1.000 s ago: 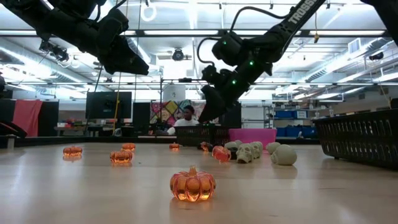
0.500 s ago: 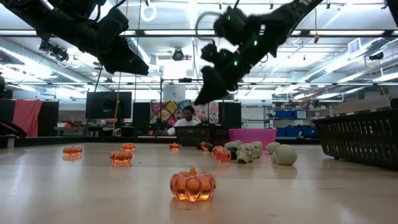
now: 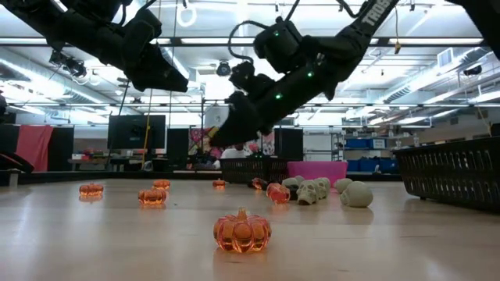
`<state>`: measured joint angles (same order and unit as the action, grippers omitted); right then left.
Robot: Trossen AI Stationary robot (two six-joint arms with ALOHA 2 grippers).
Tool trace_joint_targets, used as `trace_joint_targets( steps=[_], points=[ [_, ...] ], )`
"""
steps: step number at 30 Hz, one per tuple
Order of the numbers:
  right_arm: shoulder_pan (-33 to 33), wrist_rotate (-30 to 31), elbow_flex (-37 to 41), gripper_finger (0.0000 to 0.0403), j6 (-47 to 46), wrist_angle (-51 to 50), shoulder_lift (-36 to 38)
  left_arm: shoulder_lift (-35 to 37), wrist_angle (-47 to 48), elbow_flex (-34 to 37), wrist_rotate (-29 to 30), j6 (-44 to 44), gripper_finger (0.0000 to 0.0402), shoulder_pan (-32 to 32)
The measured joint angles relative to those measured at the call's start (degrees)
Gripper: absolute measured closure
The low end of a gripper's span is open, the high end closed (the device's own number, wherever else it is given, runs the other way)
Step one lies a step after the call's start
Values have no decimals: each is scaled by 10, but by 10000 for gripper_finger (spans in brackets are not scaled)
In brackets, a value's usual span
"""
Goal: Sort Halloween decoration
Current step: Put the orange pumpkin toy into the top black bin
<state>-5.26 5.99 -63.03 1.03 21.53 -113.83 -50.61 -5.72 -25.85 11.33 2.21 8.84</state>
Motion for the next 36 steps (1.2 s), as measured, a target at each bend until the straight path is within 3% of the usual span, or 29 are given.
trace_joint_targets(
  steps=[9,34,36],
  points=[
    [4,31,-32,195,-46,5,-71,0,1,0,0,-13,246,0],
    [8,13,-24,195,5,-55,-70,0,-4,0,0,-4,246,0],
    [6,-11,-24,195,11,-53,-70,0,-5,0,0,-4,246,0]
  ],
)
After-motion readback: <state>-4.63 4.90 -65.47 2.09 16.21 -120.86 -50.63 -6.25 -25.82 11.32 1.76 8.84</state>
